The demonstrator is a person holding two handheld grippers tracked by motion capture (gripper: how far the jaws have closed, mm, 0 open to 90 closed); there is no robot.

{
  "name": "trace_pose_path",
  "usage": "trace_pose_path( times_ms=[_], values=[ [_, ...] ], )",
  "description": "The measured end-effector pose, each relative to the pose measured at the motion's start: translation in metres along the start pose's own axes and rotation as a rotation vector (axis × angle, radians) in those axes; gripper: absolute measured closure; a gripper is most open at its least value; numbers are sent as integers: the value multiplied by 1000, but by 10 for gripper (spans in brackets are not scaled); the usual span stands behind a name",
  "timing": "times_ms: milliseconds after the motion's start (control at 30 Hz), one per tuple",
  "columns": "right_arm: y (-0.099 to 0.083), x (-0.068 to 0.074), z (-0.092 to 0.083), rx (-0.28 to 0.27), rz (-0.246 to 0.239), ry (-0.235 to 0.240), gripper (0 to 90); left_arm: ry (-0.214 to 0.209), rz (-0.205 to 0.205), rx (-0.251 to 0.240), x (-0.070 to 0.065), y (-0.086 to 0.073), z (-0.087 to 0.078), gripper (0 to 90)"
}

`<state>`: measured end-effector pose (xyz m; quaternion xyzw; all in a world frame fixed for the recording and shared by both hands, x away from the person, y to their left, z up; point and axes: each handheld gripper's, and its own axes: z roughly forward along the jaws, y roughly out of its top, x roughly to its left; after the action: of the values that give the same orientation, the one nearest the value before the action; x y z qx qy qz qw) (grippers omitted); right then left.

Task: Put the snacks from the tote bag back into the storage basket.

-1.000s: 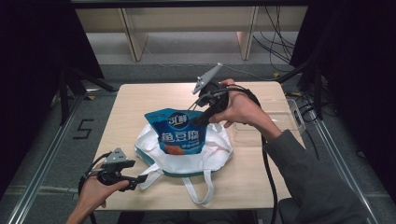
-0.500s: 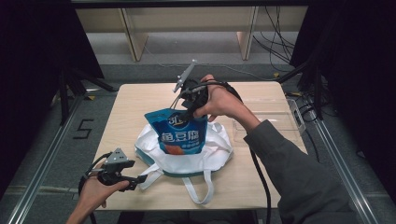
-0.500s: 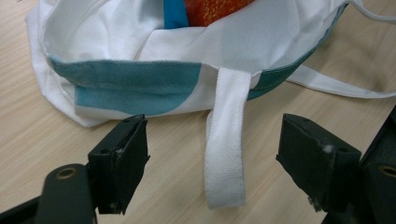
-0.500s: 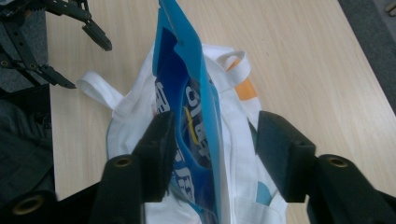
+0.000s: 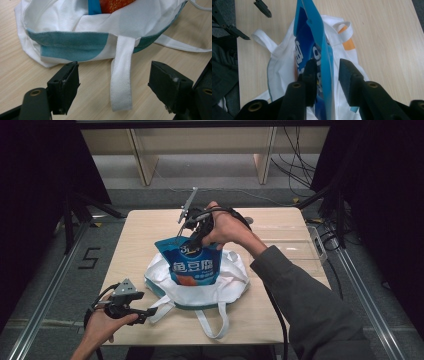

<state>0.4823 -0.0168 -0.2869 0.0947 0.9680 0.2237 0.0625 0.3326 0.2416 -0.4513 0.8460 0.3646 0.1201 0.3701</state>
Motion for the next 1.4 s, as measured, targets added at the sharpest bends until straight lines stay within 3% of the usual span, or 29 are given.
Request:
trace_pose_path(
  times_ms=[67, 167, 200, 267, 333, 400, 567, 633, 700, 767, 833, 933, 1000, 1300, 1400],
  values=[
    [0, -1, 0, 35, -9, -4, 712, 2, 4, 4, 0, 0, 0, 236],
    [0, -2, 3, 40, -11, 3, 733, 2, 2, 2, 0, 0, 0, 236],
    [0, -4, 4, 20, -47, 6, 740, 1, 6, 4, 0, 0, 0, 236],
    [1, -2, 4, 46, -15, 15, 754, 3, 4, 5, 0, 0, 0, 236],
    [1, -5, 7, 24, -53, 21, 783, 6, -1, 2, 0, 0, 1, 236],
    [2, -3, 7, 51, -38, 29, 820, 9, 9, 7, 0, 0, 1, 236],
    [4, -3, 10, 43, -93, 26, 895, 8, 7, 8, 0, 0, 1, 237],
    [4, -2, 9, 58, -101, 27, 900, 8, 9, 11, 0, -1, 1, 239],
    [4, -2, 9, 41, -123, 34, 900, 8, 2, 12, 0, -1, 1, 239],
    [4, 0, 8, 61, -96, 35, 900, 8, -3, 12, 0, -1, 1, 240],
    [5, -1, 8, 57, -126, 38, 900, 8, -1, 13, 0, -1, 1, 240],
    [7, 3, 6, 70, -117, 32, 900, 10, -1, 11, 0, -1, 1, 240],
    [9, 3, 5, 71, -156, 30, 900, 12, -2, 12, 0, -1, 1, 240],
    [24, 9, -24, 73, -154, -3, 900, 8, -1, 12, -1, -1, 2, 240],
    [29, 11, -35, 58, -135, 15, 900, 9, -5, 16, 0, -2, 3, 240]
  ],
)
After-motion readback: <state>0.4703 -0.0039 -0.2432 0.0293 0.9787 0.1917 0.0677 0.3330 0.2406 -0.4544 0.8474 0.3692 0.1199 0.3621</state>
